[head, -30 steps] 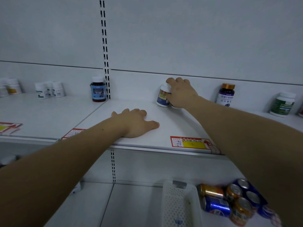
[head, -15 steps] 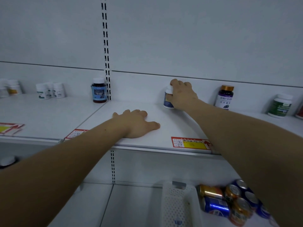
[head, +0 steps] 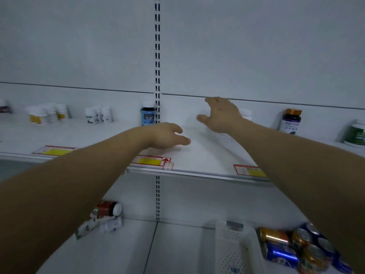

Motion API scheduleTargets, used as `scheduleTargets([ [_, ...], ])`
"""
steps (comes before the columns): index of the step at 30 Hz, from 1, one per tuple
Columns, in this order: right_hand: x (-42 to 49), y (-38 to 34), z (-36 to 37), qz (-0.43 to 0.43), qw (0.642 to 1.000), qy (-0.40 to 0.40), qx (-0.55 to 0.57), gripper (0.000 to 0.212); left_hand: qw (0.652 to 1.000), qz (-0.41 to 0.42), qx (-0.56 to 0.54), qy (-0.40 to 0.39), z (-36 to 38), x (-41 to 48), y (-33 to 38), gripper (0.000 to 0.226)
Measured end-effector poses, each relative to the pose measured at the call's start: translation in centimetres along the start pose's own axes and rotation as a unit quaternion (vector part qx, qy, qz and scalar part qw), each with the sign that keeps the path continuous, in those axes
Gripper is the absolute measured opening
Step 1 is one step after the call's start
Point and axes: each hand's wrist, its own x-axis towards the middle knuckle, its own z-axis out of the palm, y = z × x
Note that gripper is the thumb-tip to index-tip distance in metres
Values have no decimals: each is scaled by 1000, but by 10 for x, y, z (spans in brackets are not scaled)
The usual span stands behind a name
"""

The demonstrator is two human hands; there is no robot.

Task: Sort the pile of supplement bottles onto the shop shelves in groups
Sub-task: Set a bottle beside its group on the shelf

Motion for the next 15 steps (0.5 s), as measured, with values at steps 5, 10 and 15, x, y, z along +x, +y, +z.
scheduleTargets([
  [5, 7, -77, 3, -39, 998, -40, 7, 72, 997, -53, 43, 25, -34, -35, -83, 65],
  [10, 21, -172, 12, -61, 994, -75, 45, 72, 994, -86, 43, 51, -67, -77, -166, 63],
  [15, 33, -296, 18, -133, 984, -78, 86, 70, 985, -121, 64, 106, -104, -137, -250, 61],
])
